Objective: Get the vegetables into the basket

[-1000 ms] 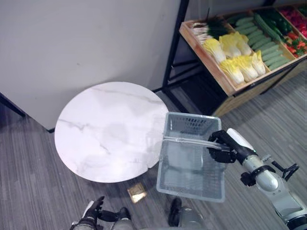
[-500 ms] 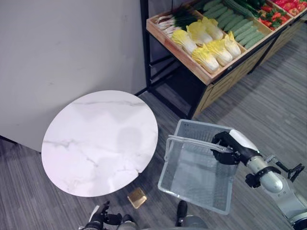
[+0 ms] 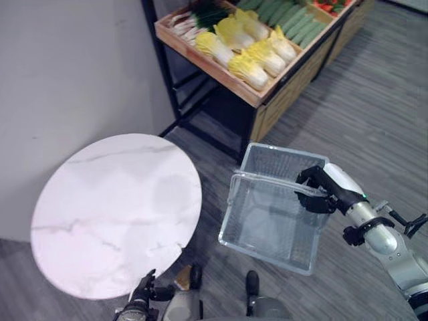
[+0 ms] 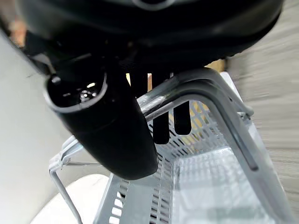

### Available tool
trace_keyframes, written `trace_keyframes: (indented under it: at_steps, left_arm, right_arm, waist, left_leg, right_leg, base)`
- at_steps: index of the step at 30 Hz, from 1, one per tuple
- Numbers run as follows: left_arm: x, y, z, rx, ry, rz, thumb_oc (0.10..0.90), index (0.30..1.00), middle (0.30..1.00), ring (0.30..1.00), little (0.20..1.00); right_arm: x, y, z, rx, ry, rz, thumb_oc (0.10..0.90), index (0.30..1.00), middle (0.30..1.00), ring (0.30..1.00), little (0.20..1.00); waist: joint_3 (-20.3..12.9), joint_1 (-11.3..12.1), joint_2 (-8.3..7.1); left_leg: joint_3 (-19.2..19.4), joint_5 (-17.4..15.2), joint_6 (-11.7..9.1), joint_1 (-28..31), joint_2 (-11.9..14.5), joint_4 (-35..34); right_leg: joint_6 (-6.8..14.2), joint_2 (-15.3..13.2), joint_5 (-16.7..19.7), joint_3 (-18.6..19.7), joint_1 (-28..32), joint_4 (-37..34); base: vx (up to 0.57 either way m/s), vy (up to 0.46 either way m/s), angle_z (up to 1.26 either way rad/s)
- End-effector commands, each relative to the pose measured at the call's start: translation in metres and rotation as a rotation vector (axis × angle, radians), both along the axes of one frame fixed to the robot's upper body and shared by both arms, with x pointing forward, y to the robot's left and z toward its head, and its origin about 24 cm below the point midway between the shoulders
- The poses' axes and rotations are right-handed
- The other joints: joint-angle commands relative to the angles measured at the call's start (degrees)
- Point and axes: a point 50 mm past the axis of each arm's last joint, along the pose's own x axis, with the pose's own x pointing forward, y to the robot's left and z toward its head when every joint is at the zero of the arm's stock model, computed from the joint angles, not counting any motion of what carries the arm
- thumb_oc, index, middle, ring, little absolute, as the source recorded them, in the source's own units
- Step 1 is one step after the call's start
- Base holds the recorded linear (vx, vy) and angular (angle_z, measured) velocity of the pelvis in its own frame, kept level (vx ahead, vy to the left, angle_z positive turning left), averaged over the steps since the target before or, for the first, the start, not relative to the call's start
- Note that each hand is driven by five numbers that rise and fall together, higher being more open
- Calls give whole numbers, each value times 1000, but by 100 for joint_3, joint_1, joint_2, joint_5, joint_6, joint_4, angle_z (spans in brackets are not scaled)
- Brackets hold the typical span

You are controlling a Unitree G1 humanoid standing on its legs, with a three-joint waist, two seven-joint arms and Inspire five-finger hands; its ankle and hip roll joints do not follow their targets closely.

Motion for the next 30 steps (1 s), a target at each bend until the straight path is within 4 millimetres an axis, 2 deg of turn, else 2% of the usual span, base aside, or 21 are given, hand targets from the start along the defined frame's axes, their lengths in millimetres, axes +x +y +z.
trace_keyframes:
  at_steps: [1, 3, 6, 8, 10, 11, 12, 13, 15, 17, 19, 22, 25, 30]
  left_arm:
    - [-17, -3, -6, 0, 67, -37, 900, 1000, 1000, 1000, 1000]
    - [-17, -1, -6, 5, 67, -42, 900, 1000, 1000, 1000, 1000]
    - [-17, 2, -5, 15, 68, -43, 900, 1000, 1000, 1000, 1000]
    - [-13, 7, -3, 32, 53, -37, 900, 1000, 1000, 1000, 1000]
    - [-11, 9, -2, 43, 49, -38, 900, 1000, 1000, 1000, 1000]
    - [-7, 15, 1, 63, 40, -40, 900, 1000, 1000, 1000, 1000]
    - [-5, 18, 3, 76, 36, -43, 900, 1000, 1000, 1000, 1000]
    - [-5, 18, 3, 76, 35, -43, 900, 1000, 1000, 1000, 1000]
    - [-5, 20, 3, 83, 37, -51, 900, 1000, 1000, 1000, 1000]
    - [-7, 20, 2, 78, 46, -49, 900, 1000, 1000, 1000, 1000]
    - [-9, 15, 1, 62, 55, -57, 900, 1000, 1000, 1000, 1000]
    - [-10, 14, 0, 58, 56, -59, 900, 1000, 1000, 1000, 1000]
    - [-10, 12, 0, 53, 55, -61, 900, 1000, 1000, 1000, 1000]
    - [-11, 9, -2, 46, 61, -68, 900, 1000, 1000, 1000, 1000]
  right_arm:
    - [21, 14, 78, 65, -371, 101, 400, 300, 300, 300, 300]
    - [19, 13, 72, 66, -355, 89, 400, 300, 300, 300, 300]
    - [18, 14, 68, 70, -347, 83, 400, 300, 300, 300, 300]
    - [19, 17, 67, 72, -360, 79, 400, 300, 300, 300, 300]
    - [21, 19, 68, 76, -368, 80, 400, 300, 300, 300, 300]
    - [25, 26, 68, 94, -384, 91, 400, 300, 300, 300, 300]
    - [26, 29, 69, 95, -390, 101, 400, 300, 300, 300, 300]
    - [26, 29, 69, 96, -391, 101, 400, 300, 300, 300, 300]
    - [25, 29, 68, 88, -384, 102, 400, 300, 300, 300, 300]
    - [24, 28, 65, 83, -369, 97, 400, 300, 300, 300, 300]
    - [22, 27, 62, 99, -365, 84, 400, 300, 300, 300, 300]
    - [20, 26, 60, 96, -360, 78, 400, 300, 300, 300, 300]
    - [18, 22, 58, 87, -347, 68, 400, 300, 300, 300, 300]
    - [11, 16, 62, 81, -354, 60, 400, 300, 300, 300, 300]
  waist:
    - [-311, 211, -29]
    - [-299, 169, -82]
    - [-282, 157, -125]
    - [-222, 125, -179]
    - [-183, 123, -206]
    - [-131, 215, -224]
    - [-130, 330, -191]
    - [-139, 321, -196]
    - [-206, 329, -194]
    - [-257, 309, -244]
    - [-380, 286, -315]
    - [-413, 284, -330]
    - [-423, 281, -306]
    - [-395, 213, -182]
  left_leg:
    - [256, 132, -238, 179, 168, 111]
    - [470, 0, -108, 280, 85, 125]
    - [590, -83, -51, 303, 31, 165]
    - [848, -156, 16, 306, 0, 187]
    - [950, -147, 36, 308, 0, 176]
    - [1184, -139, 49, 315, 95, 159]
    - [1350, -137, 35, 298, 192, 153]
    - [1344, -122, 36, 277, 189, 154]
    - [1526, -95, 30, 299, 237, 91]
    - [1640, -116, 31, 396, 231, 36]
    - [1865, -92, -22, 436, 257, 12]
    - [1966, -75, -67, 472, 288, 8]
    - [1988, -12, -152, 498, 375, 9]
    - [1912, 87, -347, 555, 634, 133]
  right_leg:
    - [105, -1, 228, -18, 62, 315]
    - [218, -103, 304, 188, -4, 360]
    - [302, -176, 388, 320, -85, 396]
    - [468, -234, 553, 516, -320, 473]
    - [503, -251, 646, 547, -419, 570]
    - [504, -327, 629, 176, -517, 782]
    - [461, -504, 514, -470, -489, 955]
    - [458, -508, 525, -477, -502, 950]
    - [438, -640, 439, -965, -395, 1103]
    - [424, -606, 443, -939, -298, 1044]
    - [436, -597, 589, -981, -254, 635]
    - [443, -561, 635, -1016, -175, 411]
    - [398, -438, 589, -1004, -51, 216]
    - [239, -186, 392, -1023, 87, 211]
  base:
    - [24, 176, -14]
    - [14, 229, -39]
    - [-11, 153, -27]
    - [-86, 185, -40]
    - [-118, 87, -54]
    - [-193, 72, -56]
    - [-153, 37, -86]
    - [-81, 36, -126]
    - [-34, 46, -95]
    - [-16, 8, -10]
    - [20, -86, -54]
    - [38, -103, -52]
    - [53, -193, -23]
    - [40, -217, -10]
